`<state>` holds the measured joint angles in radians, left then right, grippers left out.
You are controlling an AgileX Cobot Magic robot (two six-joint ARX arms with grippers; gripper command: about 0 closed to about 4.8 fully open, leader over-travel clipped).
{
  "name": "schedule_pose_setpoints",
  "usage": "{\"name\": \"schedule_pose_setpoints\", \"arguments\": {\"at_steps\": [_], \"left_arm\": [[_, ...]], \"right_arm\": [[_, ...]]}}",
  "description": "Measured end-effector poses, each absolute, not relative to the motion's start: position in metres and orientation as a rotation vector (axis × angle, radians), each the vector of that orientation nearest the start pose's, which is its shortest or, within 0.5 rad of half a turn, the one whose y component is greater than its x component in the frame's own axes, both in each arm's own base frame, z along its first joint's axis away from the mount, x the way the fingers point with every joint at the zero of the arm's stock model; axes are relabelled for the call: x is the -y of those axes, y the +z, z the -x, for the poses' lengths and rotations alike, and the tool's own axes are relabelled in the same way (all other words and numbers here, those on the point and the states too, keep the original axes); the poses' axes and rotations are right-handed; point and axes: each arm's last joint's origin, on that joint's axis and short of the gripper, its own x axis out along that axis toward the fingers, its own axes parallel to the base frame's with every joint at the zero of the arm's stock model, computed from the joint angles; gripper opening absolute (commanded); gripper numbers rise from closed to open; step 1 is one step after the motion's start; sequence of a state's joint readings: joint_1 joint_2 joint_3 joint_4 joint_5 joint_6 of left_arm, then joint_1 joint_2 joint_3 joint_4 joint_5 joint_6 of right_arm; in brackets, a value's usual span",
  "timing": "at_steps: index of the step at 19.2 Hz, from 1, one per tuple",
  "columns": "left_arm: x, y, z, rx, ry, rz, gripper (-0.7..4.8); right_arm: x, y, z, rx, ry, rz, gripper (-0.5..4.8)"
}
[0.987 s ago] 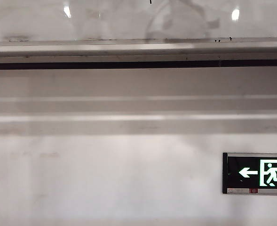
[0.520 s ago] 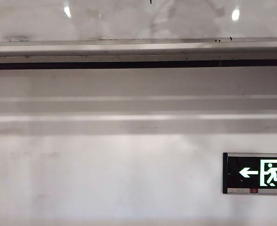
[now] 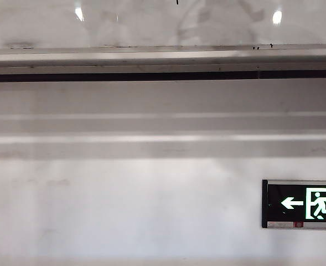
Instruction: Take a marker from the whiteboard tray, write "Hi!" on the whiteboard, and then put the marker back vertically into the whiteboard tray.
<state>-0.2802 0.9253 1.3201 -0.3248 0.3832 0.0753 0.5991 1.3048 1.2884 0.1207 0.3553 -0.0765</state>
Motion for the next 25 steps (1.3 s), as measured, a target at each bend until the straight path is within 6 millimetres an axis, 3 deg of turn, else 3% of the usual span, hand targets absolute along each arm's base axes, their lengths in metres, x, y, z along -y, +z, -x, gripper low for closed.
{"name": "schedule_pose_setpoints", "arguments": {"at_steps": [10, 14, 17, 25], "left_arm": [[0.054, 0.471, -0.149, 0.096, -0.660, -0.076, -0.06], [0.054, 0.471, -0.149, 0.096, -0.660, -0.076, -0.06], [0.054, 0.471, -0.149, 0.096, -0.661, -0.075, -0.06], [0.054, 0.471, -0.149, 0.096, -0.661, -0.075, -0.06]], "right_arm": [[-0.157, 0.407, -0.248, -0.047, 0.242, 0.102, -0.05], [-0.142, 0.437, -0.228, 0.102, 0.226, 0.024, -0.05], [-0.139, 0.426, -0.239, 0.046, 0.207, 0.053, -0.05], [-0.142, 0.416, -0.244, -0.018, 0.217, 0.085, -0.05]]}}
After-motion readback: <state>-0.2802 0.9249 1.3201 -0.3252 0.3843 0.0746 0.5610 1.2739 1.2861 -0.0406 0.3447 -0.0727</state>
